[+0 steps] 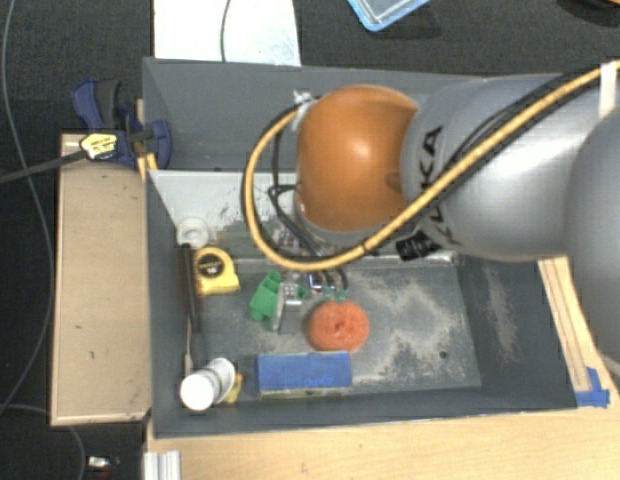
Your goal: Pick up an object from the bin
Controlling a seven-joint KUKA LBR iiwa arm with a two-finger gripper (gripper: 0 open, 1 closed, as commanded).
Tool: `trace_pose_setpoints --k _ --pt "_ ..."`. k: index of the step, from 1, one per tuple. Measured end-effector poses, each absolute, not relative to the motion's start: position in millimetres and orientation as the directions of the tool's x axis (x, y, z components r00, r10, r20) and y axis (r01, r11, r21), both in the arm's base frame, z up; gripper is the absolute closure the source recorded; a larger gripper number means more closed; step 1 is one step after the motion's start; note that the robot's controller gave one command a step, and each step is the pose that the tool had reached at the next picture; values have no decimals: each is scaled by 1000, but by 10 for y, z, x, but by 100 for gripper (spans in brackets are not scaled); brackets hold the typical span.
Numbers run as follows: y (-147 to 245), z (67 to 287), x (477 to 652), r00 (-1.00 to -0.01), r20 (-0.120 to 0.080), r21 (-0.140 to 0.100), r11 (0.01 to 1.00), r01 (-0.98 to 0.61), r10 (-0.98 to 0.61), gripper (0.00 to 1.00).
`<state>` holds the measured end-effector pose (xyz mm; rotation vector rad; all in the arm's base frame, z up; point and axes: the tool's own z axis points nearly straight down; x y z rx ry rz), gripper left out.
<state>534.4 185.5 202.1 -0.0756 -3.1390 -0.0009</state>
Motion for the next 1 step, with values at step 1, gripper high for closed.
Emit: trace_pose_setpoints --k 1 --pt "1751 2167 5468 -998 -5 3 998 59 59 0"
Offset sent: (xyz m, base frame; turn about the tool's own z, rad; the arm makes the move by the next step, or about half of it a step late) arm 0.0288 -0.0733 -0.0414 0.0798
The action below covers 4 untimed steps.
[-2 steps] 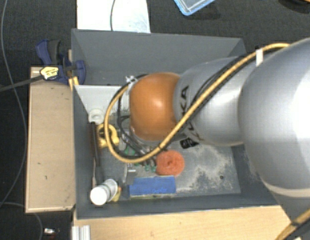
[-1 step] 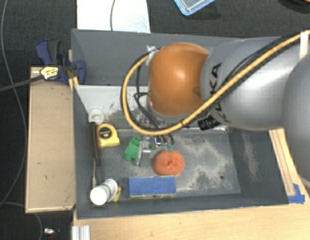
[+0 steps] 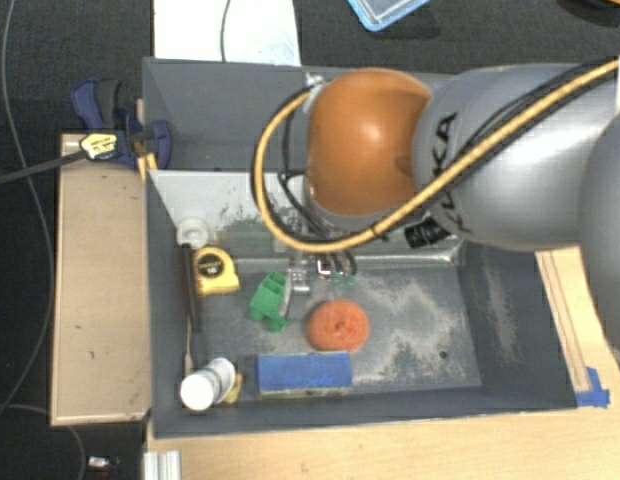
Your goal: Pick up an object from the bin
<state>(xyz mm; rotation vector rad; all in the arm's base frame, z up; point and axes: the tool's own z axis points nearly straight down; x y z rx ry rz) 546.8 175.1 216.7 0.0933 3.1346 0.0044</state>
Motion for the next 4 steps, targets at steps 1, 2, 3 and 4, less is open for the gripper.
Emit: trace_pose_setpoints --k 1,2,3,4 --pt "1158 1650 5620 -992 -9 4 992 124 124 0" --pt "1098 1162 5648 -993 -12 3 993 -116 -116 0" --pt "953 1094 5417 -993 -9 2 993 -118 -118 0" --pt "795 962 5485 -990 -7 4 990 140 140 0"
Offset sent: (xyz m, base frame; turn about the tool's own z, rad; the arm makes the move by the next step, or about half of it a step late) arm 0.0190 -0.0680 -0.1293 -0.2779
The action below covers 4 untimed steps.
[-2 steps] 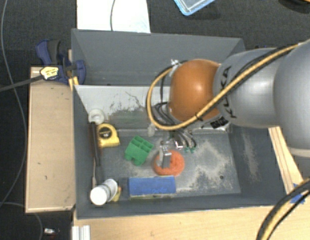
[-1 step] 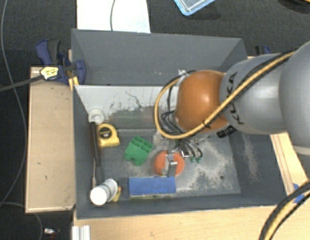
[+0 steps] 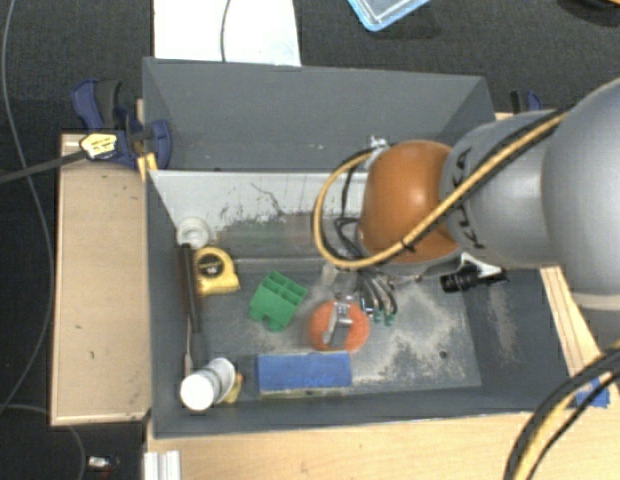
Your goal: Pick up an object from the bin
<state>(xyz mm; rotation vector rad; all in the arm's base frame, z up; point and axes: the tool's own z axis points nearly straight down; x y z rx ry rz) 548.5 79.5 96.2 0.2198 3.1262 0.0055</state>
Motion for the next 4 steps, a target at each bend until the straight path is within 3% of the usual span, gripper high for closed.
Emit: trace_pose_setpoints --k 1,2,3,4 --pt "541 794 5528 -996 -8 5 996 90 90 0" --pt "544 729 5800 -877 -9 11 878 479 480 100" --pt "544 729 5800 -877 -9 11 877 480 480 100" --pt "554 871 5726 -877 -8 10 877 481 481 100"
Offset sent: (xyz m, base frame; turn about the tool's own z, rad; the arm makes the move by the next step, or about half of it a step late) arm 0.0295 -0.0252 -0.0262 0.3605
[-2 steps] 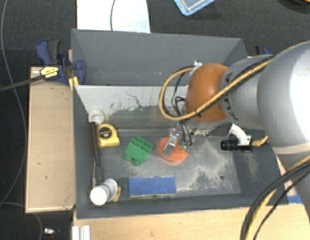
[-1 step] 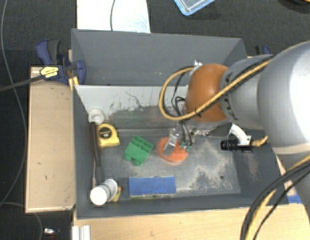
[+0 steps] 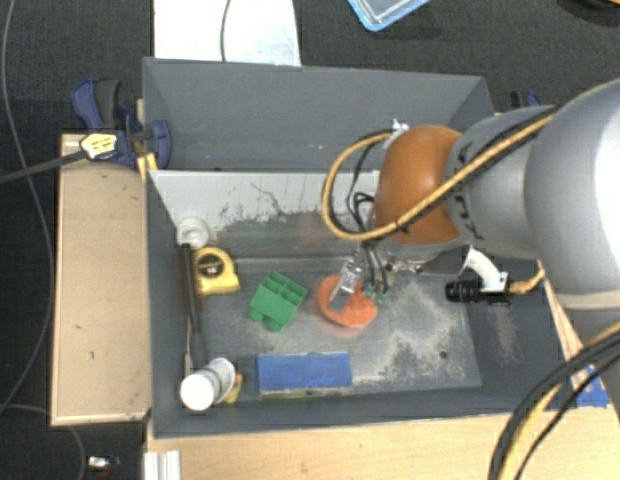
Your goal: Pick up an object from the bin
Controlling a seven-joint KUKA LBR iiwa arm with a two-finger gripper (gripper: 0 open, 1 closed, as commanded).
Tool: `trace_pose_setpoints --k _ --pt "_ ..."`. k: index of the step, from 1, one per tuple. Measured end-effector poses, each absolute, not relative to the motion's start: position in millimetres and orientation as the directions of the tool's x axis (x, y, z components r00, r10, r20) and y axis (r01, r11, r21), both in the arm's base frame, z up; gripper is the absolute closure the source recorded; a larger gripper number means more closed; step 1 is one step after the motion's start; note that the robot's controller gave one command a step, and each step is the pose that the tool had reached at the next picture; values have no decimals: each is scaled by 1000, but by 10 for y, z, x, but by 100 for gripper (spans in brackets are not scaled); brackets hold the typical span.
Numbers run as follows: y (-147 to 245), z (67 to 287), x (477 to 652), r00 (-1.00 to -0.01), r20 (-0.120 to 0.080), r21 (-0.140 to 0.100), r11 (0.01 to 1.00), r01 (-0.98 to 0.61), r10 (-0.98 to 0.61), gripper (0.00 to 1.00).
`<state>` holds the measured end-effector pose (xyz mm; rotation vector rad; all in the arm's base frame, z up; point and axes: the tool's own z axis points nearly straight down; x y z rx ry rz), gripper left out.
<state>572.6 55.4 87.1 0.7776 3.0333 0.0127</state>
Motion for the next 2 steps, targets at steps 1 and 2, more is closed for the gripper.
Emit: trace_pose_setpoints --k 1,2 --pt "561 1471 5761 -880 -6 9 880 475 475 100" --pt "568 2163 5786 -869 -10 12 869 495 495 100"
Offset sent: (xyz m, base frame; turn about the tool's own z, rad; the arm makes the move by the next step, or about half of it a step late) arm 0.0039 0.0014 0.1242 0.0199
